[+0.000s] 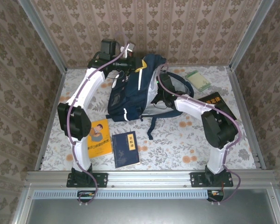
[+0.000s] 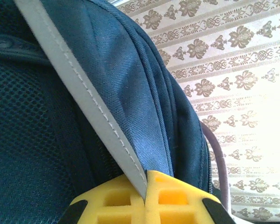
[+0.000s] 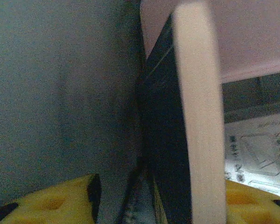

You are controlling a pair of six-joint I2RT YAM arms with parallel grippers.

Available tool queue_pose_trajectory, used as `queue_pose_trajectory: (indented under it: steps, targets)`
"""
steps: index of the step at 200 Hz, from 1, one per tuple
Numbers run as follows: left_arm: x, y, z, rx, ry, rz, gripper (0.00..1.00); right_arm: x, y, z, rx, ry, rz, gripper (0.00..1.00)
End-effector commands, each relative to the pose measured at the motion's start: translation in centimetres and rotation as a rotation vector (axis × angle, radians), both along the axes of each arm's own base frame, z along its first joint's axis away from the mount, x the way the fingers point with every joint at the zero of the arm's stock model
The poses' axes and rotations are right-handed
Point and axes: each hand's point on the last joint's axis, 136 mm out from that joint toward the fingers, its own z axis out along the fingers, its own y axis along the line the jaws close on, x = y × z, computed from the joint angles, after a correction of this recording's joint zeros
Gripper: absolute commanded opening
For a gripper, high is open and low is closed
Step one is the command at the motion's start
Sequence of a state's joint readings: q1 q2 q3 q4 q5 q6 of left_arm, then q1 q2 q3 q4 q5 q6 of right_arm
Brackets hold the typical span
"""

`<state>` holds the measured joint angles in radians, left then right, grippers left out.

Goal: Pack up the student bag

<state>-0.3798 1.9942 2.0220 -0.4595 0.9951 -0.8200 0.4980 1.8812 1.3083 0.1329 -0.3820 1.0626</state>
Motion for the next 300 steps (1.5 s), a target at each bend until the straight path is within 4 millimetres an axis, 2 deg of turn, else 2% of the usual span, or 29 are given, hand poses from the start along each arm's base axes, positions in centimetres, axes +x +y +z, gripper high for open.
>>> queue_pose_trajectory:
  steps: [1, 19, 23, 30, 71, 100, 139, 162, 170, 173, 204, 219, 236, 259, 270, 283, 300]
  targets:
    - [-3.3, 0.3, 9.5, -0.157, -0.268, -0.093, 0.00, 0.2, -0.7, -0.2, -0.080, -0.017, -0.022, 0.64]
    - [-2.8, 0.6, 9.4, -0.158, -0.263, -0.080, 0.00, -0.4, -1.8, 0.7, -0.136, -0.049, -0.023, 0.72]
    - [-2.7, 0.7, 9.4, -0.158, -0.265, -0.077, 0.00, -0.5, -1.9, 0.9, -0.145, -0.055, -0.021, 0.78]
    - [-2.5, 0.8, 9.3, -0.157, -0.263, -0.071, 0.00, -0.7, -2.4, 1.1, -0.158, -0.063, -0.023, 0.79]
    - [-1.0, 1.9, 8.8, -0.148, -0.248, -0.024, 0.00, -1.6, -5.5, 2.1, -0.192, -0.076, -0.065, 0.81]
    - [0.1, 2.7, 7.6, -0.116, -0.238, 0.023, 0.00, -2.6, -7.5, 4.1, -0.223, -0.117, -0.075, 0.80]
    - [2.3, 4.2, 4.0, 0.061, -0.250, 0.117, 0.00, -4.4, -11.2, 6.1, -0.334, -0.166, -0.138, 0.78]
    - [3.7, 4.8, 2.1, 0.175, -0.271, 0.163, 0.00, -5.2, -14.4, 6.6, -0.435, -0.184, -0.204, 0.78]
    - [4.1, 5.0, 1.2, 0.236, -0.278, 0.177, 0.00, -5.2, -15.5, 6.1, -0.472, -0.174, -0.223, 0.77]
    - [4.2, 5.1, 0.8, 0.257, -0.277, 0.182, 0.00, -5.5, -16.0, 7.0, -0.470, -0.194, -0.233, 0.77]
    - [4.9, 4.5, -2.6, 0.367, -0.276, 0.172, 0.00, -6.3, -19.0, 7.0, -0.560, -0.178, -0.269, 0.77]
    - [5.2, 3.9, -4.5, 0.397, -0.258, 0.154, 0.02, -6.6, -19.2, 6.9, -0.576, -0.178, -0.256, 0.77]
    - [5.3, 2.6, -6.5, 0.401, -0.228, 0.122, 0.08, -7.0, -18.6, 6.4, -0.569, -0.166, -0.213, 0.77]
    - [5.5, 1.3, -8.3, 0.386, -0.189, 0.100, 0.32, -7.4, -18.0, 5.7, -0.560, -0.143, -0.180, 0.77]
    - [5.2, 0.7, -8.2, 0.349, -0.172, 0.081, 0.40, -7.6, -17.5, 5.7, -0.558, -0.146, -0.160, 0.77]
    - [5.1, 1.0, -7.8, 0.341, -0.173, 0.095, 0.45, -8.0, -16.9, 5.5, -0.565, -0.148, -0.130, 0.76]
    - [4.4, 1.7, -6.1, 0.343, -0.210, 0.122, 0.48, -8.8, -16.1, 5.5, -0.578, -0.153, -0.087, 0.76]
